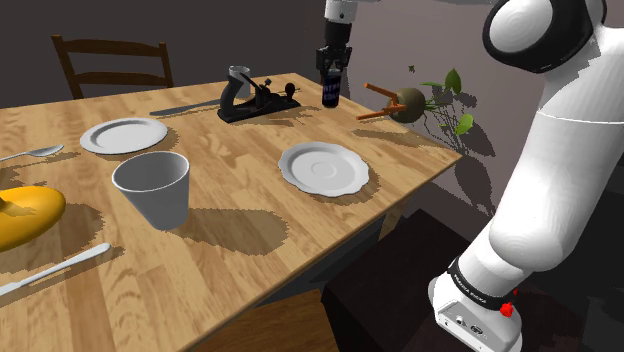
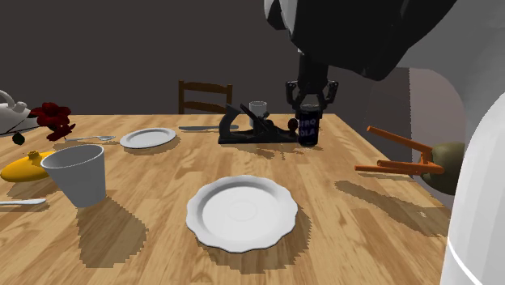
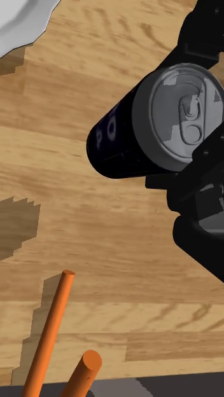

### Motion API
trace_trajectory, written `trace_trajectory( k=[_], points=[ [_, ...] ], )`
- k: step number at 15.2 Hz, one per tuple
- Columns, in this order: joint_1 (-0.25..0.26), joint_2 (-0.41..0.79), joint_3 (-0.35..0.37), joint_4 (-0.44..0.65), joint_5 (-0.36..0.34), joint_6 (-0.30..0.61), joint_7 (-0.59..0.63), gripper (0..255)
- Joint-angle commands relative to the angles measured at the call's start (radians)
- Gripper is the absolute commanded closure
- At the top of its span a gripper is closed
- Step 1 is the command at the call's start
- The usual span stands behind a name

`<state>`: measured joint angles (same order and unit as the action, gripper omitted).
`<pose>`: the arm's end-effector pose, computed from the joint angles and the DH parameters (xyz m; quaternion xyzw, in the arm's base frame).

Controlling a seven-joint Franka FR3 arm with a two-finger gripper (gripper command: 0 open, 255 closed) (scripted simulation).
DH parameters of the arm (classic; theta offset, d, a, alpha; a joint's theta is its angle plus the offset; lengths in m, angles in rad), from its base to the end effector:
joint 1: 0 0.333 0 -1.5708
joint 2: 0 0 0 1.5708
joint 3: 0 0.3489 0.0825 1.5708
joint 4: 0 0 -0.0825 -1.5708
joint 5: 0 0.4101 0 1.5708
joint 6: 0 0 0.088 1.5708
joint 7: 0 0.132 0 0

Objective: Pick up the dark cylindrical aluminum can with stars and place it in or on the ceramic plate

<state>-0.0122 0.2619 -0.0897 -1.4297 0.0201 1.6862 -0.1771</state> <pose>0.6716 -0.0591 0.5492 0.9993 0.0379 -0.0024 0.0013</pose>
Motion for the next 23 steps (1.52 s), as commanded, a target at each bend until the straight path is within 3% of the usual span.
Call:
trace_trajectory(
  k=[1, 11, 23],
  points=[
    [0.0, 0.003, 0.0, 0.03, 0.0, -0.028, 0.0, 255],
    [0.096, -0.321, 0.07, -0.348, -0.024, 0.027, 0.166, 255],
    [0.184, -0.581, 0.19, -0.591, 0.01, 0.012, 0.364, 255]
  ],
)
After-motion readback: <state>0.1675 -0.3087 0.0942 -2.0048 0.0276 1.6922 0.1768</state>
